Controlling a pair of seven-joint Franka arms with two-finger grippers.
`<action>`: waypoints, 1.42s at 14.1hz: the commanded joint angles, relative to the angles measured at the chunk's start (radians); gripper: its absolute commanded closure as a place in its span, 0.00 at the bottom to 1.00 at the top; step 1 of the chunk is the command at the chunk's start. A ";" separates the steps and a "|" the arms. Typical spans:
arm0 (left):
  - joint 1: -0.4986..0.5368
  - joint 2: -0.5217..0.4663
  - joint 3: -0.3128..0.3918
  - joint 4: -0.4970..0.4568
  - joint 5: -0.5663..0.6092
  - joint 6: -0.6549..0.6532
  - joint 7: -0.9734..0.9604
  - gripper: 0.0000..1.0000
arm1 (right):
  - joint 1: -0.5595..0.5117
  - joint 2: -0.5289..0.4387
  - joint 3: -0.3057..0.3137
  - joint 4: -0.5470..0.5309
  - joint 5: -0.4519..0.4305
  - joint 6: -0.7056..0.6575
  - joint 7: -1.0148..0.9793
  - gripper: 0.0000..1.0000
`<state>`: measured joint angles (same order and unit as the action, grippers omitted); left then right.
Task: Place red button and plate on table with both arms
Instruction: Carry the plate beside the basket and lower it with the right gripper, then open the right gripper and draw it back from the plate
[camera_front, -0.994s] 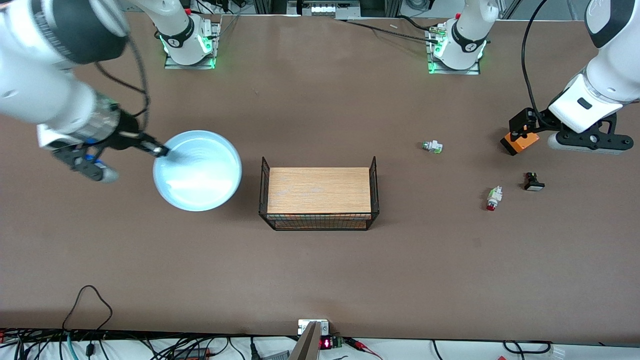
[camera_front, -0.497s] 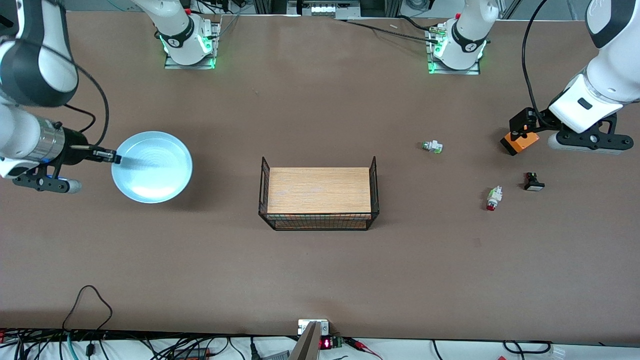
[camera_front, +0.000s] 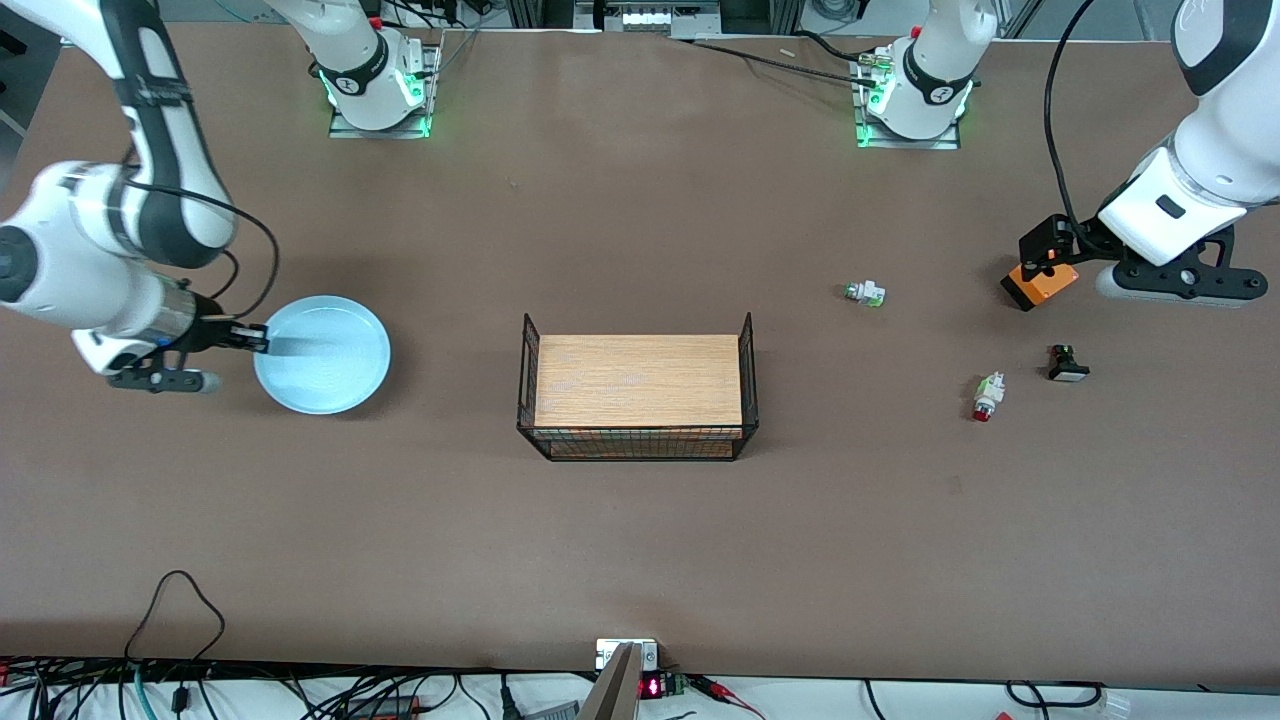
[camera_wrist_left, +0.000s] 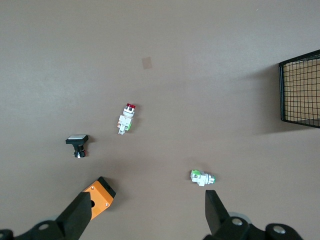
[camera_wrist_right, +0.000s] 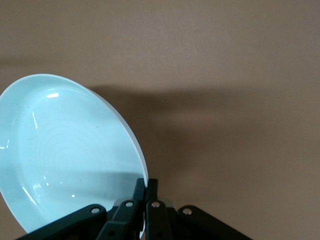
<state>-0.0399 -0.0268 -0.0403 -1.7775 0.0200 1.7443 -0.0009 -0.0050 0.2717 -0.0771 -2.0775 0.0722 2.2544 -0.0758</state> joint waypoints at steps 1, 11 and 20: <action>-0.008 0.016 0.011 0.030 -0.020 -0.028 0.010 0.00 | -0.039 0.018 0.020 -0.126 -0.005 0.169 -0.068 1.00; -0.002 0.019 0.004 0.036 -0.021 -0.031 0.010 0.00 | -0.012 -0.029 0.031 0.138 0.075 -0.200 0.036 0.00; -0.003 0.021 0.003 0.044 -0.020 -0.049 0.010 0.00 | 0.106 -0.074 0.028 0.557 -0.072 -0.606 0.094 0.00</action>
<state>-0.0403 -0.0192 -0.0409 -1.7668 0.0196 1.7248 -0.0009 0.0888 0.1849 -0.0408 -1.6404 0.0344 1.7499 0.0045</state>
